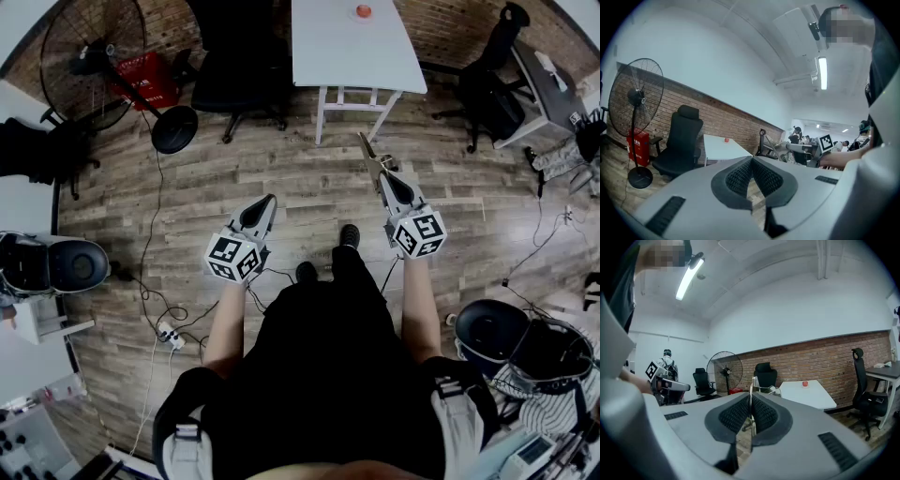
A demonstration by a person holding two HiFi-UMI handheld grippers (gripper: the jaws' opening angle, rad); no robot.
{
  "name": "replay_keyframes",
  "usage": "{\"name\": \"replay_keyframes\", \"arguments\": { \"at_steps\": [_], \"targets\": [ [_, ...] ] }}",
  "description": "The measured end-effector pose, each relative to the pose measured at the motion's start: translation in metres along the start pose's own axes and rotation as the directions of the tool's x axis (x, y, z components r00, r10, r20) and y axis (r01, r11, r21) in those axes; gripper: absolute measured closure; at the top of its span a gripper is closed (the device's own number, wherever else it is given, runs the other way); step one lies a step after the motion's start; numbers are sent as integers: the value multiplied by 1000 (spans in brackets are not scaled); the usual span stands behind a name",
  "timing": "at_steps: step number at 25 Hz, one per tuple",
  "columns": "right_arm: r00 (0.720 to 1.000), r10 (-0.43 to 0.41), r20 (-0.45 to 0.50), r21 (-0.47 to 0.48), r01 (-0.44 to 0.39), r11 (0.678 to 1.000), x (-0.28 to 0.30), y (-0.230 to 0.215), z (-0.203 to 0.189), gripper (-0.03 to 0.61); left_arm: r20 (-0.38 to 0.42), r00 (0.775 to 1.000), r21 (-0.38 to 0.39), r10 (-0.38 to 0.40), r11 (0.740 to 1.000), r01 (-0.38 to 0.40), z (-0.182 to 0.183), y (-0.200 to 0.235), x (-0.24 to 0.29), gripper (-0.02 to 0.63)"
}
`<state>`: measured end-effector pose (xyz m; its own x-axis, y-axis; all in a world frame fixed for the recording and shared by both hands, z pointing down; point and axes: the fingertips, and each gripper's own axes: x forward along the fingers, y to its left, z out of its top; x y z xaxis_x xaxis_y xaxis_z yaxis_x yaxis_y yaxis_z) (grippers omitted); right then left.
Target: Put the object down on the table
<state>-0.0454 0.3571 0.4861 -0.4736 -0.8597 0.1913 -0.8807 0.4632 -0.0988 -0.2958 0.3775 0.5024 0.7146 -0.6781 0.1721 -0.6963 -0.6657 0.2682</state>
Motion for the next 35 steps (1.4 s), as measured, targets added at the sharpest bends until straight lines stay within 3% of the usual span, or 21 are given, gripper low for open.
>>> {"name": "replay_keyframes", "arguments": {
  "at_steps": [8,18,35],
  "targets": [
    [1000,8,-17,-15,-8,1000,12,7,-2,574,-4,1000,27,-11,1000,11,10,5,5,594],
    [999,28,-34,0,-28,1000,34,-15,-4,574,-22,1000,34,10,999,-10,14,14,30,594],
    [996,76,-54,-13,-77,997,69,-119,9,574,-57,997,66,45,997,-41,32,7,133,594]
  ]
}}
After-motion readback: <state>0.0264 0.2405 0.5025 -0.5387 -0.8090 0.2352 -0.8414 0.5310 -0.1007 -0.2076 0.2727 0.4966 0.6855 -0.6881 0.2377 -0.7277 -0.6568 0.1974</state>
